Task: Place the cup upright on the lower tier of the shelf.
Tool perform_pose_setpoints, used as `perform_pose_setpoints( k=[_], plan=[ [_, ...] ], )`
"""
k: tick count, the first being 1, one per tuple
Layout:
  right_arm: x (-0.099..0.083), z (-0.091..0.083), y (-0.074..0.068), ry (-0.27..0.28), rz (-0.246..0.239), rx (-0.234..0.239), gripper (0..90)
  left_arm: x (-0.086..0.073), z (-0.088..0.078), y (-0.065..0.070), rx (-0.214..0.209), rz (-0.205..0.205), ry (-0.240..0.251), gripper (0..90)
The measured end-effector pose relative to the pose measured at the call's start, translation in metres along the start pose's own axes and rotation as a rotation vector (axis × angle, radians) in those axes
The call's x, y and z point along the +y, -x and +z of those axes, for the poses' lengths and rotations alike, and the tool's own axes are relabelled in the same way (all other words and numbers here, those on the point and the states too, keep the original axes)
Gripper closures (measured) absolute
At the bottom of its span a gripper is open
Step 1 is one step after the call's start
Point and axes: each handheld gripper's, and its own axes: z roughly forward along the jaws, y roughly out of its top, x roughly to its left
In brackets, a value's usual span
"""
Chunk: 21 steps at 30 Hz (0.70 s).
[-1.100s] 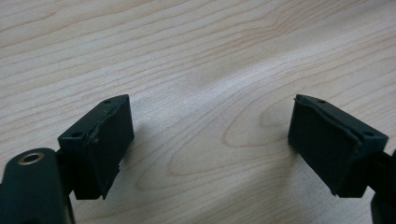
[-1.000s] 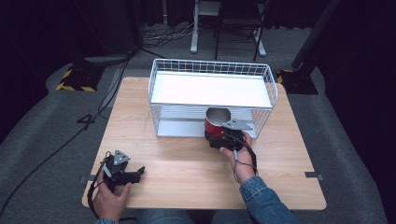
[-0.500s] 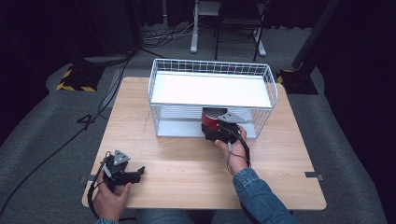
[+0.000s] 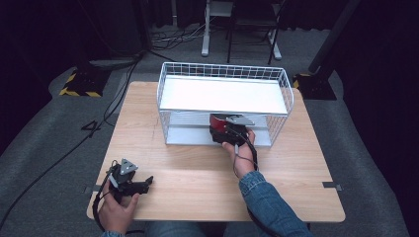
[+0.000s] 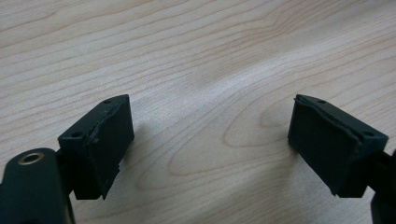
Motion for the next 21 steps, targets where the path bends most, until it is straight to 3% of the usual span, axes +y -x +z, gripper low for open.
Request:
perform_pose_setpoints(
  k=[13, 21],
  plan=[
    [-0.008, 0.015, 0.005, -0.018, 0.014, -0.016, 15.9, 0.000, 0.000, 0.000, 0.001, 0.002, 0.000, 14.6],
    [-0.008, 0.015, 0.007, -0.026, 0.009, -0.012, 15.8, 0.000, 0.000, 0.000, 0.001, 0.001, 0.000, 14.5]
  ],
)
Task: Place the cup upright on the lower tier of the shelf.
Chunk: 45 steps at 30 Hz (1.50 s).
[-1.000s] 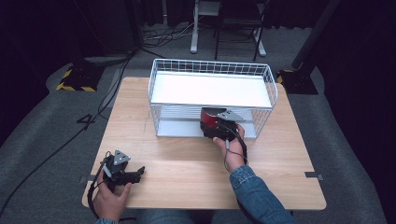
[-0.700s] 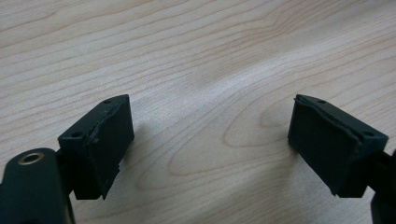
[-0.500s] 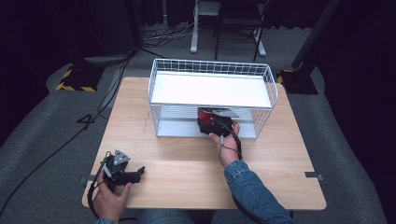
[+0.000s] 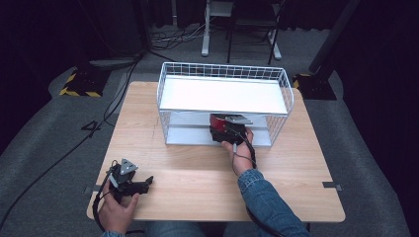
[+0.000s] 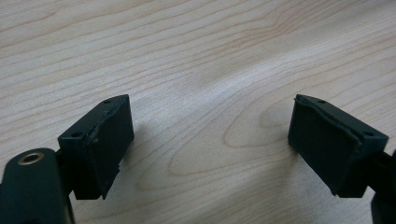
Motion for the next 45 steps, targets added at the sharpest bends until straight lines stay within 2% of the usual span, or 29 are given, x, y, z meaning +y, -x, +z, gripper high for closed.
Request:
perform_pose_setpoints(
  k=[7, 14, 15, 16, 17, 19, 23, 31, 45],
  plan=[
    [-0.001, 0.000, 0.001, -0.002, -0.004, 0.004, 15.6, 0.000, 0.000, 0.000, 0.001, 0.000, -0.001, 14.5],
    [-0.010, -0.002, 0.003, -0.061, -0.001, 0.002, 15.5, 0.000, 0.000, 0.000, 0.000, 0.000, 0.000, 14.5],
    [-0.011, -0.003, 0.002, -0.087, -0.018, 0.001, 15.8, 0.000, 0.000, 0.000, 0.000, 0.001, 0.000, 14.5],
    [-0.011, -0.003, 0.002, -0.087, -0.018, 0.001, 15.8, 0.000, 0.000, 0.000, 0.000, 0.001, 0.000, 14.5],
    [-0.014, -0.005, 0.003, -0.101, -0.040, 0.004, 15.8, 0.000, 0.000, 0.000, 0.000, 0.000, 0.000, 14.5],
    [-0.014, -0.006, 0.003, -0.103, -0.037, 0.007, 15.8, 0.000, 0.000, 0.000, 0.000, 0.000, 0.000, 14.5],
    [-0.016, -0.013, 0.006, -0.098, -0.028, 0.012, 15.8, 0.000, 0.000, 0.000, 0.000, 0.001, 0.000, 14.5],
    [-0.016, -0.031, 0.008, -0.089, -0.043, 0.028, 15.8, 0.000, 0.000, 0.000, 0.000, 0.001, 0.000, 14.5],
    [-0.016, -0.073, 0.019, -0.073, -0.018, 0.076, 15.8, 0.000, 0.000, 0.000, -0.002, 0.005, -0.001, 14.5]
  ],
)
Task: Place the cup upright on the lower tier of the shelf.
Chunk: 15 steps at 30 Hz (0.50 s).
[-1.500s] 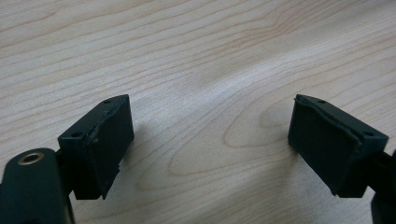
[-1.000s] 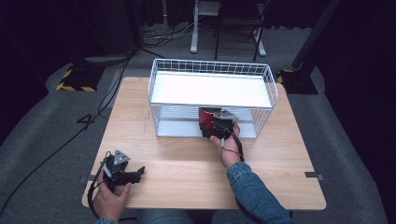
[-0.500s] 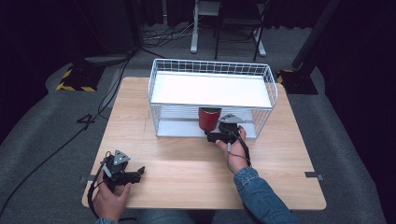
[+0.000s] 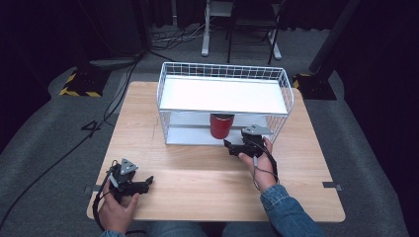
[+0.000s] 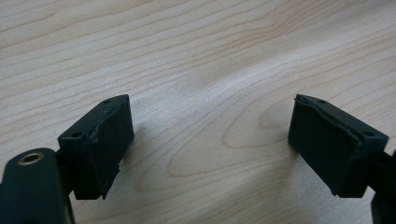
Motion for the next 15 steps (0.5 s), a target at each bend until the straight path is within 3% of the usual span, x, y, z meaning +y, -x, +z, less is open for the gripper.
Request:
perform_pose_setpoints(
  k=[4, 15],
  plan=[
    [0.001, -0.022, 0.004, 0.009, -0.004, 0.016, 15.8, 0.000, 0.000, 0.000, 0.000, -0.001, 0.000, 14.5],
    [-0.001, -0.056, 0.017, 0.025, -0.005, 0.024, 15.7, 0.000, 0.000, 0.000, 0.000, -0.001, 0.000, 14.5]
  ],
)
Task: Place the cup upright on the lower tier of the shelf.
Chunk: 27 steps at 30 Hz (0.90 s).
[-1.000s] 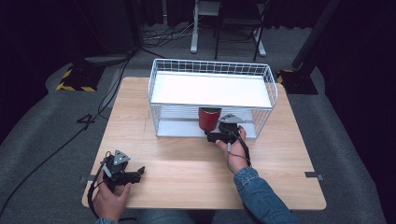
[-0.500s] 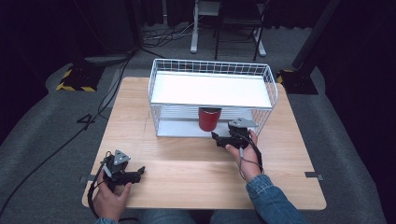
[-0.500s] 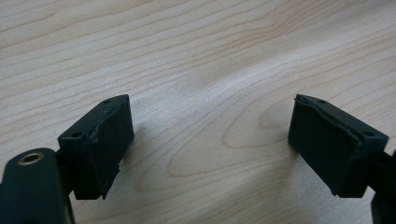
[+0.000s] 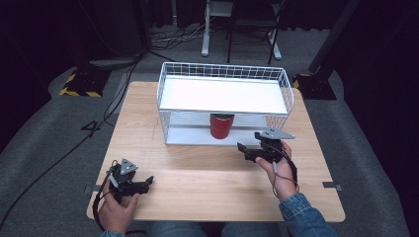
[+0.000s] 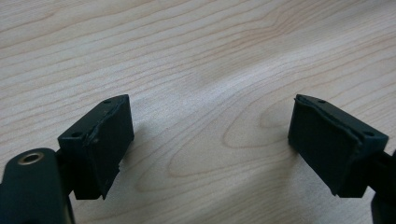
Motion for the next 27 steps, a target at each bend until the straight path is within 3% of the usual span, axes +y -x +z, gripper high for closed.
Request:
perform_pose_setpoints(
  k=[11, 27],
  plan=[
    [-0.016, -0.036, 0.023, -0.006, 0.028, -0.033, 15.7, 0.000, 0.000, 0.000, 0.000, 0.000, 0.000, 14.5],
    [-0.044, -0.069, 0.049, -0.019, 0.090, -0.072, 15.7, 0.000, 0.000, 0.000, 0.000, -0.002, 0.000, 14.5]
  ],
)
